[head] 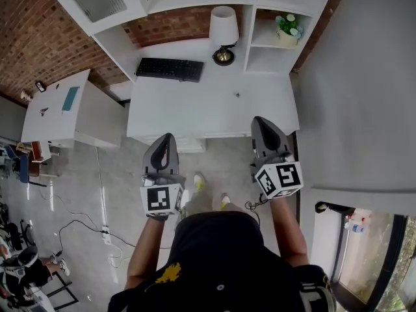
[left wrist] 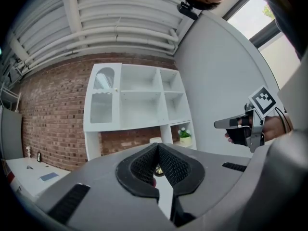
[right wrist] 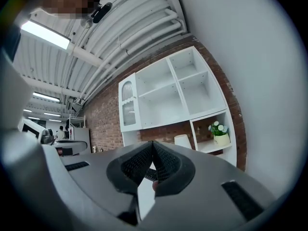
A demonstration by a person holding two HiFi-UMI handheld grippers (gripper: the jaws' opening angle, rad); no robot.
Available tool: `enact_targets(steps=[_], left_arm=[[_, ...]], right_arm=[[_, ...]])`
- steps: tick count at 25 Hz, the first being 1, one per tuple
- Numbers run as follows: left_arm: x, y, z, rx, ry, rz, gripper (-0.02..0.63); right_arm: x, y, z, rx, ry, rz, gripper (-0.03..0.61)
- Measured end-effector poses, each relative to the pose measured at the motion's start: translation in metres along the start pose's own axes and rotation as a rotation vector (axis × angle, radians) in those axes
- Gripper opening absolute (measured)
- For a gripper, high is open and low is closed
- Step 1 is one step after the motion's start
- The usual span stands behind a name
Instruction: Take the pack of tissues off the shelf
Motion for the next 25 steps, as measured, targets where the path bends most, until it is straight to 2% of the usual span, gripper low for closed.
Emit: enact_targets(steps=[5, 9, 16, 21, 25], left_arm=[[-0.019, -0.038, 0.058, -0.024, 0.048, -0.025, 0.018], [-0.036, -0.067, 0.113, -0.066, 0.073, -0.069, 0.018], [-0.046, -0.130, 0.192, -0.141, 0.108, -0.132, 0.018], [-0.062, -0.157, 0.232, -0.191, 0.109, -0.167, 0.018], [-0.061, -0.165, 0.265, -0.205, 0.126, -0.174, 0.018]], right_arm=[[-0.012, 0.001, 0.057, -0.003, 0.005, -0.055, 0.005], [-0.020, 0.001, 0.108, -0.039, 0.008, -0.106, 0.005], [-0.022, -0.010, 0.199, -0.062, 0.008, -0.182, 0.005], [-0.034, -0.011, 0.240, -0.091, -0.044, -0.182, 0.005], [-0.024, 0.007, 0.266, -0.075, -0.071, -0.264, 0.005]])
Point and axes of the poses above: the fingertips, and each gripper's own axes: z forward along the fingers, y to its right, x out of its top, the point moved 7 cm from there along -z, backward along the fingers, and after that the axes turned 13 degrees about y, right-handed, at the moved point
